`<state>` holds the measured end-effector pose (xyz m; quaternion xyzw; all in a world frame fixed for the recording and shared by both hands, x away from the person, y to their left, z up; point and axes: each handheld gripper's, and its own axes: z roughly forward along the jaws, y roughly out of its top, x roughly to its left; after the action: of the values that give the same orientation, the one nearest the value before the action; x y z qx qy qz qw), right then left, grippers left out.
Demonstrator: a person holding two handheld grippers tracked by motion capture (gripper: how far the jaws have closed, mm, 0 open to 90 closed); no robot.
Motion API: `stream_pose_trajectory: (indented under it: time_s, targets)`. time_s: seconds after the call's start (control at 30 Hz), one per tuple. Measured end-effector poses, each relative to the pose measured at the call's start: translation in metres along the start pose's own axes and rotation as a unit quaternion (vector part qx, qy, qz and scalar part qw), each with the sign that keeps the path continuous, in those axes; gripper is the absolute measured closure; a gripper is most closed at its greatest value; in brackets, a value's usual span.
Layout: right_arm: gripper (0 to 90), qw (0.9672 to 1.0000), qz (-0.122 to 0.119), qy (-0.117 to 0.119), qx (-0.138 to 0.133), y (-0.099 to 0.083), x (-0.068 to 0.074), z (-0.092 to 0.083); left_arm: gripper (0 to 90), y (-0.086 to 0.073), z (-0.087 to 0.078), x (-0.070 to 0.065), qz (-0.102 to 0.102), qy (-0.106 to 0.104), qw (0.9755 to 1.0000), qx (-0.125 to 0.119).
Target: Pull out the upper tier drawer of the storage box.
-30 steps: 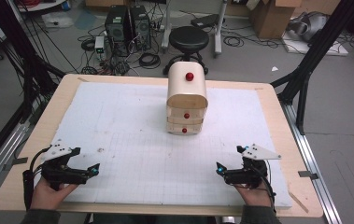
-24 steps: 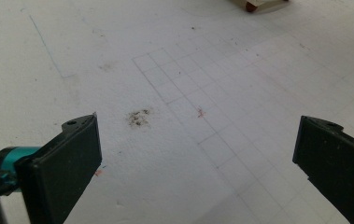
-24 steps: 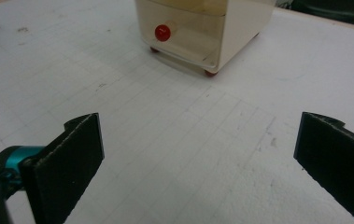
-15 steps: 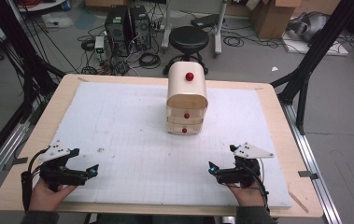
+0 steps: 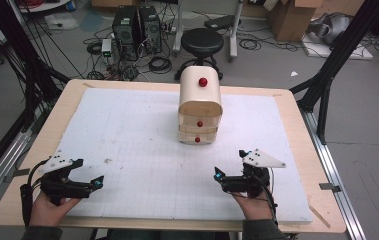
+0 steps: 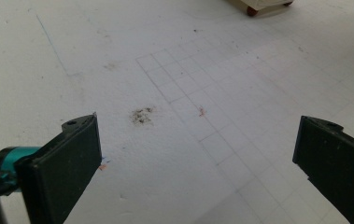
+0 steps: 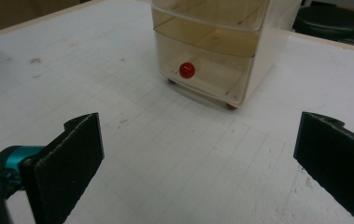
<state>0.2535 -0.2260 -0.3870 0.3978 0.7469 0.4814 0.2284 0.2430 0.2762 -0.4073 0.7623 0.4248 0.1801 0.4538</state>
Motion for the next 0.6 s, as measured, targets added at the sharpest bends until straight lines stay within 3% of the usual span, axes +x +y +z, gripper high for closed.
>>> stream_pose_trajectory:
  time_s: [0.33,0.6]
  targets:
    - [0.3,0.9997,0.008,-0.01,-0.023,0.013,0.01,0.012,1.7,0.0,0.001,0.001,-0.004,-0.001,1.0,0.001]
    - [0.3,0.9995,-0.001,-0.023,-0.019,0.022,0.023,0.03,1.7,0.0,-0.001,0.003,-0.004,0.003,1.0,-0.001]
